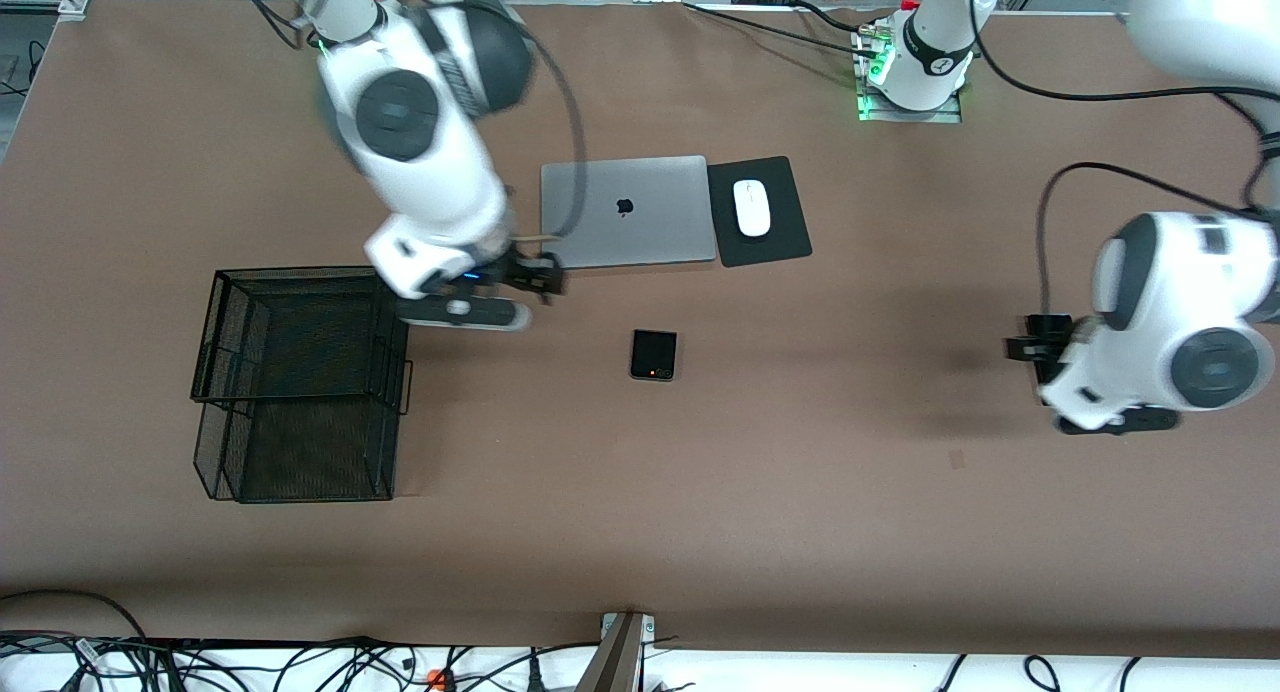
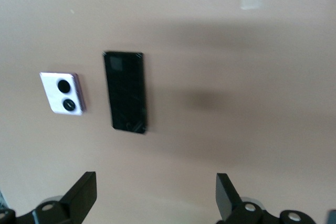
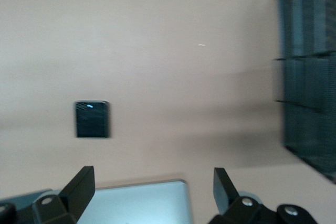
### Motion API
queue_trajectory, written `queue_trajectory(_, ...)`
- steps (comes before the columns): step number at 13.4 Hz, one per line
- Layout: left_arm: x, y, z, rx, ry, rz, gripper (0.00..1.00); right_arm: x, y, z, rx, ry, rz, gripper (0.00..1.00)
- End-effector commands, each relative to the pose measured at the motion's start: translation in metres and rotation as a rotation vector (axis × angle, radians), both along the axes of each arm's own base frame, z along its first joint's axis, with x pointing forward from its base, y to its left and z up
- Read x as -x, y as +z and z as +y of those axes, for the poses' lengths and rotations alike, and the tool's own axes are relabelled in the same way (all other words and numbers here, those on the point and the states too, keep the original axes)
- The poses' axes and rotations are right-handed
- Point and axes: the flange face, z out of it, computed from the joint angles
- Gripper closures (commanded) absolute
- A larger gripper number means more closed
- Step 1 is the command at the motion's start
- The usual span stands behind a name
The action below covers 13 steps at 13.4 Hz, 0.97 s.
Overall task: Place phones with both arms
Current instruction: 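Reach the right gripper to the flip while the left gripper reaches the slab, then grasp the flip with the right gripper while the left gripper grasps the slab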
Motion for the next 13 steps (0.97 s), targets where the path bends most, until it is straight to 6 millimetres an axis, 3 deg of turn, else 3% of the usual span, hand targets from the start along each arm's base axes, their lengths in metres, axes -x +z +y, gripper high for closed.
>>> queue_trajectory(1, 0.029, -0.013, 0.038, 0.044, -0.063, -0.075, 0.0, 0.005, -0.036, 0.059, 0.002, -0.006, -0.044, 0.0)
queue_trajectory(3, 0.053, -0.033, 0.041, 0.048, -0.093, -0.182, 0.0, 0.02, -0.055, 0.095, 0.013, -0.012, -0.055, 0.0)
queue_trajectory(5, 0.071, -0.06, 0.069, 0.055, -0.071, -0.27, 0.0, 0.04, -0.074, 0.133, 0.018, 0.002, -0.057, 0.0)
queue_trajectory(6, 0.077, -0.072, 0.072, 0.061, -0.07, -0.293, 0.0, 0.047, -0.084, 0.143, 0.023, 0.016, -0.05, 0.0)
queue_trajectory(8, 0.083, -0.09, 0.079, 0.068, -0.07, -0.319, 0.0, 0.053, -0.102, 0.151, 0.03, 0.037, -0.042, 0.0)
queue_trajectory(13, 0.085, -0.153, 0.133, 0.096, -0.095, -0.373, 0.0, 0.057, -0.144, 0.157, 0.055, 0.086, -0.02, 0.0)
